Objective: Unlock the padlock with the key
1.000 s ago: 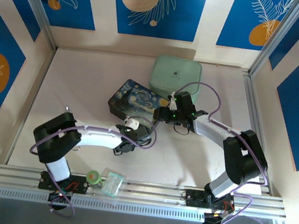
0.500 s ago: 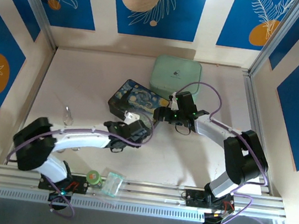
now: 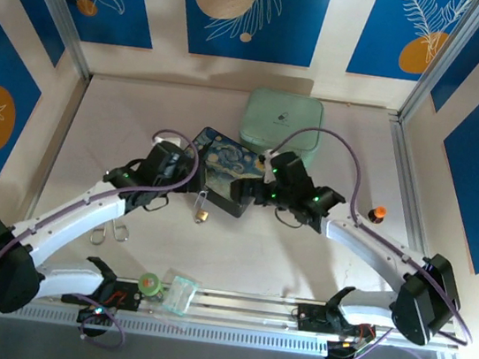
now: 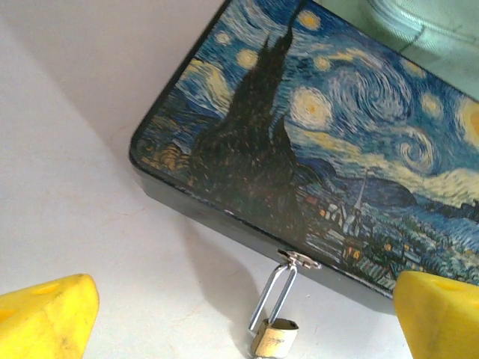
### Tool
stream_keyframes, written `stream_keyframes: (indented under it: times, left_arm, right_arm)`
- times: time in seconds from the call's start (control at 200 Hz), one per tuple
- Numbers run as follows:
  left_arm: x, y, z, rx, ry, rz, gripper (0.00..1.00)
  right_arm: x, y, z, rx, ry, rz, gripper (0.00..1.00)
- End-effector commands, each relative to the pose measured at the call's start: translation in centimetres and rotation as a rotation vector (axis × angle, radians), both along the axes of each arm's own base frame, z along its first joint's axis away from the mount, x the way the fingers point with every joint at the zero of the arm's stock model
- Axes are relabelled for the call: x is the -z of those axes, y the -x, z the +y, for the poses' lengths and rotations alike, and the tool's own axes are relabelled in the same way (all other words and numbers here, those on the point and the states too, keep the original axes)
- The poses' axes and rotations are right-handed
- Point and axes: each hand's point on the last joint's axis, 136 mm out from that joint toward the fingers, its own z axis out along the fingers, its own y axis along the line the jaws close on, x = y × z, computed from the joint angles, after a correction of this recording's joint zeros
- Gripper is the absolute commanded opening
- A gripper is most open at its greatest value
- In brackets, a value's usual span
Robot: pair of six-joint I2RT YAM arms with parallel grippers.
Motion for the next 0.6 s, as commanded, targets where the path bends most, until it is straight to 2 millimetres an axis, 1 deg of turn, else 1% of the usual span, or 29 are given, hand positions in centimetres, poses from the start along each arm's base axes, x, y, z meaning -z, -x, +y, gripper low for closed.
stream_keyframes:
  times: [0.0, 0.09, 0.14, 0.255, 0.35, 0.44, 0.595]
  left_arm:
    - [-0.4, 0.3, -0.4, 0.046, 0.114, 0.006, 1.00]
    - [0.0, 0.6, 0.0, 0.032, 0.109, 0.014, 1.00]
    - [0.3, 0.7, 0.2, 0.023, 0.121, 0.024, 1.00]
    - [1.0, 1.1, 0.9, 0.000, 0.153, 0.037, 1.00]
    - [1.4, 1.5, 1.6, -0.021, 0.161, 0.039, 1.00]
    - [1.7, 2.0, 2.0, -0.031, 0.162, 0.039, 1.00]
    - [2.5, 2.8, 3.0, -0.059, 0.155, 0.044, 1.00]
  right_arm:
    - [0.8, 1.6, 0.6, 0.060, 0.093, 0.019, 0.99]
    - [1.7, 3.0, 3.2, 0.037, 0.070, 0.074, 1.00]
    - [2.7, 3.5, 4.7, 0.016, 0.073, 0.102, 1.00]
    - [5.1, 3.5, 7.2, -0.013, 0.122, 0.131, 1.00]
    - [6.8, 3.3, 8.4, -0.014, 0.170, 0.184, 0.96]
    - [8.1, 2.9, 9.4, -0.014, 0.187, 0.176, 0.94]
    - [10.7, 1.8, 10.4, 0.008, 0.249, 0.166, 0.87]
